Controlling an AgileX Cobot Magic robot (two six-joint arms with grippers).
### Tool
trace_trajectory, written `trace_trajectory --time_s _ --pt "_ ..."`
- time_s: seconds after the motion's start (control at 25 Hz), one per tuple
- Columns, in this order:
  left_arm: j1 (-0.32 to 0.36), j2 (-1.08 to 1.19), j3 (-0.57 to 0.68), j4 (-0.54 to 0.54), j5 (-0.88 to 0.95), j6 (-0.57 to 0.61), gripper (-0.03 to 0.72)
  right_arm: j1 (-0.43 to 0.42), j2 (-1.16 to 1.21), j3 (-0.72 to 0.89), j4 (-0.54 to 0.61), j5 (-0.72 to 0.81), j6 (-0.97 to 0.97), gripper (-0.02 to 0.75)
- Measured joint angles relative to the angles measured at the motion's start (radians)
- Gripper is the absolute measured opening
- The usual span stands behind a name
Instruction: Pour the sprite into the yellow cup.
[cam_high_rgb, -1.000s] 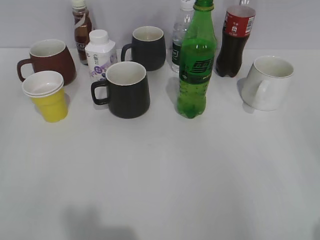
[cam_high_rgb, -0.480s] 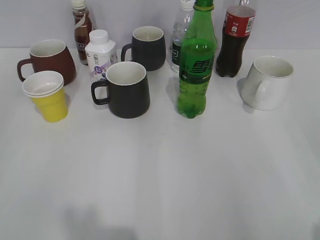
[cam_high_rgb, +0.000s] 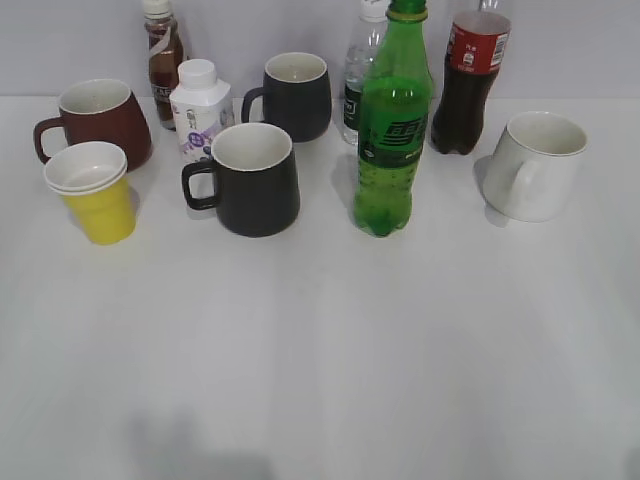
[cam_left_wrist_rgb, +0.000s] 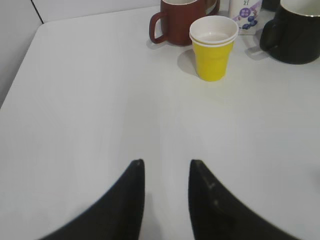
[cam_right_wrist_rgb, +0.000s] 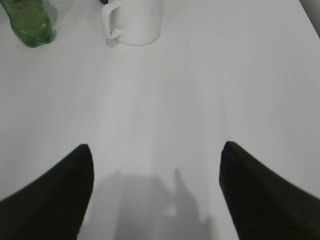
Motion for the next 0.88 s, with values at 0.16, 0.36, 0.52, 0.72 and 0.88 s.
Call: trace_trajectory --time_s 0.16,0.36,0.52,0.72,0.88 --pt "0.0 0.0 0.0 0.0 0.0 0.0 0.239 0.0 0.0 0.0 0.0 0.0 0.0 0.587" --pt "0.0 0.0 0.0 0.002 0.0 0.0 0.239 0.0 0.0 0.0 0.0 0.0 0.0 0.587" --pt "0.0 0.0 -0.011 0.001 -0.036 0.0 0.239 0.0 0.0 -0.001 0.0 -0.003 0.0 0.587" --pt "0.0 0.068 -0.015 0.006 -0.323 0.0 0.239 0.0 0.032 -0.017 0.066 -0.21 -0.008 0.587" --pt "0.0 0.197 0.053 0.002 -0.555 0.0 0.266 0.0 0.154 0.019 0.233 -0.443 -0.067 0.587"
